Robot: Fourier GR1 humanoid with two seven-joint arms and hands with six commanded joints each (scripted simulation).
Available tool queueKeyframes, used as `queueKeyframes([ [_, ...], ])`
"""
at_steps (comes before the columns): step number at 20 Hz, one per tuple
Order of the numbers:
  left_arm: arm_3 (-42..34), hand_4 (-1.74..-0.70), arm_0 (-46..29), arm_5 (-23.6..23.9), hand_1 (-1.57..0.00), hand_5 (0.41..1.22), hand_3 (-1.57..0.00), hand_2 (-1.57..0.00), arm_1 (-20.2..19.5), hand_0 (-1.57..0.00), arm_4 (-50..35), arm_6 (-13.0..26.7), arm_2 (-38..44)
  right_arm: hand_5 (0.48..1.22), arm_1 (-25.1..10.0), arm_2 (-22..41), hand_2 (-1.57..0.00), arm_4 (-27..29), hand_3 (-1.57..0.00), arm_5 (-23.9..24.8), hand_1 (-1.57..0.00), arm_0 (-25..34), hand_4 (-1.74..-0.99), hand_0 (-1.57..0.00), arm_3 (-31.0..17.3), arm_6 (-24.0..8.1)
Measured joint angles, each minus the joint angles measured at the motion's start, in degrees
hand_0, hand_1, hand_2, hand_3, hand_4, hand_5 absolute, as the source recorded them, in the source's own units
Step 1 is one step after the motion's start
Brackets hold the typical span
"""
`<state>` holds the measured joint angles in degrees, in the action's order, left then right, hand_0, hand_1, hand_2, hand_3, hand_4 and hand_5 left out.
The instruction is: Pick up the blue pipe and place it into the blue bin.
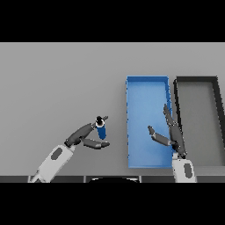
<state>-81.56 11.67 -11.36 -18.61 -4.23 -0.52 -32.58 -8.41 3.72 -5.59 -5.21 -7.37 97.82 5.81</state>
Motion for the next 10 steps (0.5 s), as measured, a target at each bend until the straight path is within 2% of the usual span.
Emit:
queueKeyframes([
  [2, 2.16, -1.08, 1.17, 0.69, 0.0, 0.459, 0.0, 0.0, 1.97, 0.0, 1.38, -2.62, -0.55, 0.598, 0.46, 0.4, 0.0, -0.2, 0.0, 0.05, 0.0, 0.6, -1.264, 0.0, -0.14, -0.36],
  [4, 3.18, -1.11, 1.87, -0.61, 0.0, 0.507, -0.02, -0.02, 3.07, 0.0, -0.66, -4.22, 0.23, 0.6, 0.42, 0.73, 0.0, 0.04, 0.0, -0.5, 0.0, -0.47, -1.267, 0.0, 0.77, 0.72],
  [5, 4.16, -1.14, 1.98, -0.81, -0.03, 0.55, -0.1, -0.11, 4.0, 0.0, -1.1, -4.97, 0.34, 0.601, -0.01, 0.13, 0.0, 0.31, 0.0, -0.34, 0.0, 0.2, -1.266, 0.0, 0.48, -0.25],
  [6, 4.94, -1.21, 1.85, -0.91, -0.16, 0.607, -0.26, -0.29, 4.83, -0.02, -2.08, -5.27, 0.82, 0.6, 0.43, 0.48, 0.0, 0.01, 0.0, -0.14, 0.0, 0.09, -1.261, 0.0, 0.55, -0.01],
  [7, 5.26, -1.25, 1.98, -0.64, -0.35, 0.73, -0.52, -0.48, 6.15, -0.19, -3.19, -5.35, 1.33, 0.6, 0.1, 0.09, 0.0, 0.02, 0.0, 0.02, 0.0, 0.49, -1.26, 0.0, 0.29, -0.21],
  [8, 6.3, -1.35, 2.32, -0.5, -0.59, 0.828, -0.72, -0.7, 7.4, -0.44, -4.26, -4.54, 1.89, 0.602, 0.29, 0.2, 0.0, -0.08, 0.0, 0.15, 0.0, 0.41, -1.259, 0.0, 0.39, -0.65],
  [10, 6.7, -1.48, 1.57, 0.87, -0.94, 0.969, -1.0, -1.01, 8.53, -0.85, -4.24, -5.47, 2.15, 0.609, 0.46, 0.36, 0.0, -0.33, 0.0, 0.17, 0.0, 0.66, -1.261, 0.0, -0.13, -0.22],
])
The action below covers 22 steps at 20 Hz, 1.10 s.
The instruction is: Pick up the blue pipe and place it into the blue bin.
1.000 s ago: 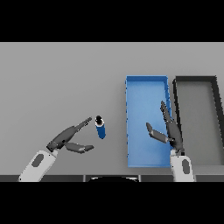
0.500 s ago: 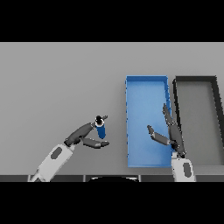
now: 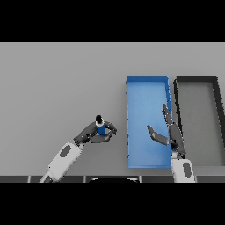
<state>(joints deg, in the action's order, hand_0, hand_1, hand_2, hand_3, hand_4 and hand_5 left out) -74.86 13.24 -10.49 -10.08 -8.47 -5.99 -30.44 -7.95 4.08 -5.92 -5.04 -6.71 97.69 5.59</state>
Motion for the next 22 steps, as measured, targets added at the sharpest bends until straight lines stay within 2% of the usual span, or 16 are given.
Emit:
queueKeyframes([
  [2, -0.08, -1.57, -0.04, 0.75, -1.17, 1.06, -1.16, -1.21, 0.82, -1.11, 0.02, -0.08, 0.2, 0.614, 0.23, 0.23, 0.0, 0.07, 0.0, -0.21, 0.0, -0.92, -1.259, 0.0, 0.29, 1.15],
  [3, -0.17, -1.6, -0.36, 1.09, -1.25, 1.092, -1.21, -1.29, 1.04, -1.2, 0.45, -0.7, -0.32, 0.614, 0.35, 0.3, 0.0, -0.45, 0.0, 0.1, 0.0, -0.08, -1.26, 0.0, -0.59, 0.3],
  [7, -2.16, -1.68, -1.09, 3.54, -1.44, 1.168, -1.37, -1.45, 0.71, -1.42, 3.15, -3.96, -1.99, 0.622, -0.56, -0.2, 0.0, 0.2, 0.0, -0.44, 0.0, 0.26, -1.25, 0.0, -0.1, 0.49],
  [8, -2.41, -1.69, -0.37, 3.69, -1.47, 1.179, -1.39, -1.48, 1.06, -1.45, 3.16, -4.13, -2.08, 0.621, -0.38, -0.02, 0.0, 0.07, 0.0, -0.41, 0.0, 0.14, -1.245, 0.0, 0.0, 0.76],
  [9, -3.85, -1.7, -0.91, 3.87, -1.49, 1.187, -1.4, -1.5, 1.17, -1.47, 2.72, -5.04, -2.2, 0.623, -0.63, -0.26, 0.0, 0.1, 0.0, -0.26, 0.0, 0.5, -1.244, 0.0, 0.01, -0.3],
  [11, -7.12, -1.71, -0.64, 3.67, -1.52, 1.199, -1.43, -1.52, 1.01, -1.51, 1.71, -5.84, -2.3, 0.629, -0.11, 0.34, 0.0, -0.31, 0.0, -0.34, 0.0, 0.01, -1.249, 0.0, -0.11, 0.37],
  [13, -10.29, -1.72, 0.2, 3.47, -1.54, 1.207, -1.44, -1.54, 1.04, -1.53, 1.27, -5.09, -2.81, 0.629, -0.5, -0.04, 0.0, -0.53, 0.0, -0.18, 0.0, 0.76, -1.228, 0.0, -0.83, -0.27],
  [15, -12.04, -1.72, 0.85, 2.91, -1.55, 1.212, -1.44, -1.55, 1.2, -1.55, 1.07, -4.07, -3.48, 0.634, -1.08, -0.15, 0.0, -0.8, 0.0, -0.33, 0.0, 0.01, -1.219, 0.0, -0.47, 1.02],
  [17, -13.54, -1.72, 2.58, 2.81, -1.56, 1.215, -1.45, -1.56, 1.29, -1.55, 0.5, -1.17, -3.33, 0.637, -0.99, -0.33, 0.0, -0.62, 0.0, -0.35, 0.0, 0.76, -1.216, 0.0, -1.12, 0.54],
  [19, -14.94, -1.73, 3.64, 2.27, -1.56, 1.217, -1.45, -1.56, 1.11, -1.56, -0.23, 0.83, -3.37, 0.64, -1.27, -0.53, 0.0, -0.47, 0.0, -0.6, 0.0, -0.11, -1.208, 0.0, -1.08, 1.86],
  [20, -15.85, -1.73, 4.12, 2.03, -1.56, 1.218, -1.44, -1.56, 0.93, -1.56, -0.89, 2.21, -3.3, 0.635, -1.04, -0.3, 0.0, -0.88, 0.0, -0.26, 0.0, 0.56, -1.195, 0.0, -1.12, 1.24],
  [22, -15.57, -1.73, 3.85, 1.91, -1.57, 1.219, -1.44, -1.57, 0.83, -1.57, -0.27, 2.75, -3.79, 0.629, -0.86, -0.02, 0.0, -1.32, 0.0, 0.01, 0.0, -0.25, -1.186, 0.0, -0.56, 2.03],
])
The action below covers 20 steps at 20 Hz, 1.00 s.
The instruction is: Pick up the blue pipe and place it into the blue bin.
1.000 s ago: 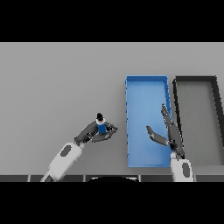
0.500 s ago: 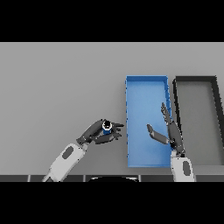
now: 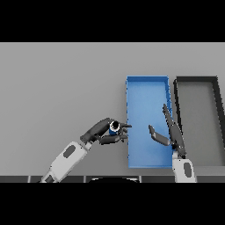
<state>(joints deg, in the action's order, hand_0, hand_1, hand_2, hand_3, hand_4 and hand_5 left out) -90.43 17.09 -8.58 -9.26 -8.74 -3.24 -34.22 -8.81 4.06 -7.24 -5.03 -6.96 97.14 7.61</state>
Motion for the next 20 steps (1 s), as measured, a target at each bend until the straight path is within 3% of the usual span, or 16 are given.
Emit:
queueKeyframes([
  [6, 0.2, -1.73, 0.69, -0.14, -1.57, 1.22, -1.44, -1.57, 0.37, -1.57, 0.09, 2.01, -0.25, 0.628, 0.01, -0.47, 0.0, 1.78, 0.0, -1.16, 0.0, 0.74, -1.192, 0.0, -0.74, -1.28],
  [9, 0.72, -1.73, 0.24, -0.04, -1.57, 1.22, -1.44, -1.57, 0.4, -1.57, 0.98, 0.78, -0.55, 0.618, 0.17, -0.54, 0.0, 1.71, 0.0, -1.17, 0.0, 0.09, -1.197, 0.0, -1.43, 0.02],
  [12, -0.08, -1.73, 0.08, -0.9, -1.57, 1.221, -1.44, -1.57, -0.89, -1.57, 0.3, 0.42, -0.15, 0.604, -0.12, -0.38, 0.0, 4.96, 0.0, -3.63, 0.0, 0.83, -1.197, 0.0, 1.37, 1.2],
  [16, -0.11, -1.73, 1.21, -0.82, -1.57, 1.221, -1.44, -1.57, -0.56, -1.57, -0.23, 1.24, 0.35, 0.55, -5.25, -0.65, 0.0, 16.96, 0.0, -13.19, 0.0, 3.22, -1.232, 0.0, 8.02, -4.77],
  [20, 0.67, -1.73, 0.55, -0.99, -1.57, 1.221, -1.44, -1.57, -0.17, -1.57, 0.05, 1.1, -0.14, 0.52, -10.52, 2.1, 0.0, 22.52, 0.0, -18.77, 0.0, 8.73, -1.286, 0.0, 13.86, -11.89],
])
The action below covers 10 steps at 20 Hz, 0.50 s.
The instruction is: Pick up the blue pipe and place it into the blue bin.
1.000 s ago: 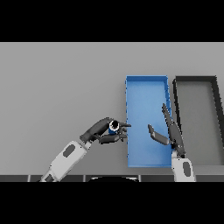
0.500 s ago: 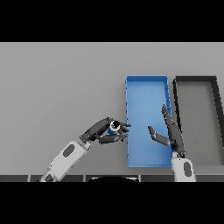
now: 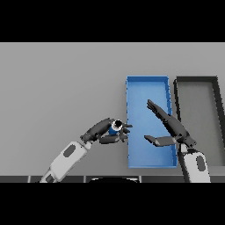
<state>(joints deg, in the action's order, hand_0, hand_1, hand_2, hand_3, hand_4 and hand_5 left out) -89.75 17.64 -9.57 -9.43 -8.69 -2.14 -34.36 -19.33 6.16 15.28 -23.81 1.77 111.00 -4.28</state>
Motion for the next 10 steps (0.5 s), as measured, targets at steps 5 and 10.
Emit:
queueKeyframes([
  [5, 0.04, -1.73, 0.7, 0.02, -1.57, 1.221, -1.44, -1.57, -0.17, -1.57, 0.52, 1.01, -0.13, 0.522, -2.46, 4.33, 0.0, 4.43, 0.0, -3.24, 0.0, 7.64, -1.295, 0.0, 3.59, -7.42],
  [10, 0.65, -1.73, 1.43, -0.07, -1.57, 1.221, -1.44, -1.57, 0.56, -1.57, 0.07, 0.39, 0.3, 0.532, -1.79, 8.65, 0.0, 4.51, 0.0, -6.15, 0.0, 15.46, -1.294, 0.0, 2.56, -10.72],
])
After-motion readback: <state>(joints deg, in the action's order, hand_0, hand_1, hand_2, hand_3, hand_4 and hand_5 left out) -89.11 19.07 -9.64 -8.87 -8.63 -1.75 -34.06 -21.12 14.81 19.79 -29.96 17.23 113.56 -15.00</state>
